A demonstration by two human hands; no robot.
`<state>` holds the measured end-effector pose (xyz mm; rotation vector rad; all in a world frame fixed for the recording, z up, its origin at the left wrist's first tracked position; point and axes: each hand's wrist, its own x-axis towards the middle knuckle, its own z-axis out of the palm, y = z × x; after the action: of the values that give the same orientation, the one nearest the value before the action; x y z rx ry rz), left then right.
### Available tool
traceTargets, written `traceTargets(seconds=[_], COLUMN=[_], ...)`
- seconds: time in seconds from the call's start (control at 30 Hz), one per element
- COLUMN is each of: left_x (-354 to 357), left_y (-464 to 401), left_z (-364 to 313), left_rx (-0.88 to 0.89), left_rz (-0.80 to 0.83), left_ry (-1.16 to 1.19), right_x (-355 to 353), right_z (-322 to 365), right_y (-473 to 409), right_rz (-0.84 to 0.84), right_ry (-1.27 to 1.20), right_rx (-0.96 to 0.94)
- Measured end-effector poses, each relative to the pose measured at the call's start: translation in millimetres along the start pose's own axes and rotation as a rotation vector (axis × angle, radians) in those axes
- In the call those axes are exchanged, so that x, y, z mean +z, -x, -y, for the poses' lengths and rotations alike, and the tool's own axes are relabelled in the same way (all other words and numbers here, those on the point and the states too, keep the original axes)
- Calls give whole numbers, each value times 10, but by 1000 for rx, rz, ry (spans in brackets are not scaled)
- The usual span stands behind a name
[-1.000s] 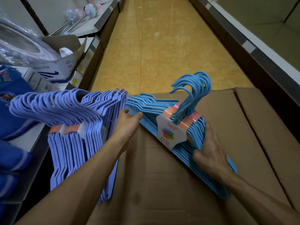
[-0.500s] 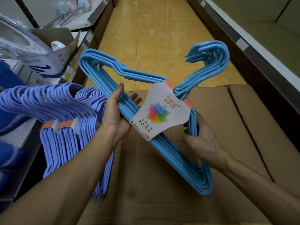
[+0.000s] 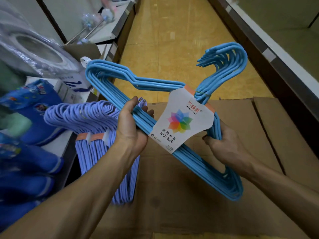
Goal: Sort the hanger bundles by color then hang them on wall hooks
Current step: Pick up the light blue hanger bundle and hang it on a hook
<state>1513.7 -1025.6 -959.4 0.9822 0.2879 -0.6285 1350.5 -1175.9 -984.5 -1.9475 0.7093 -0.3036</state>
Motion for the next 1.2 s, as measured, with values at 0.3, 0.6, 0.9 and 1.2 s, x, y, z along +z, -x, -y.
traceTargets(seconds=[0.3, 0.6, 0.9, 1.2], left_x=[584, 1582, 2679, 3359], left_y=[1042, 2459, 4058, 5591], left_z=[-745, -1988, -3546, -4913], left_rx=[-7, 67, 153, 280], left_rz=[-18, 5, 57, 84], left_ry=[60, 8, 47, 78], right_x=[-662, -1697, -2797, -3461], right_z=[1133, 2776, 4839, 6577], right_y=[492, 1104, 1672, 2401], right_rz=[24, -13, -8, -4], right_ry=[-14, -116, -181, -270], right_rx=[4, -67, -117, -218])
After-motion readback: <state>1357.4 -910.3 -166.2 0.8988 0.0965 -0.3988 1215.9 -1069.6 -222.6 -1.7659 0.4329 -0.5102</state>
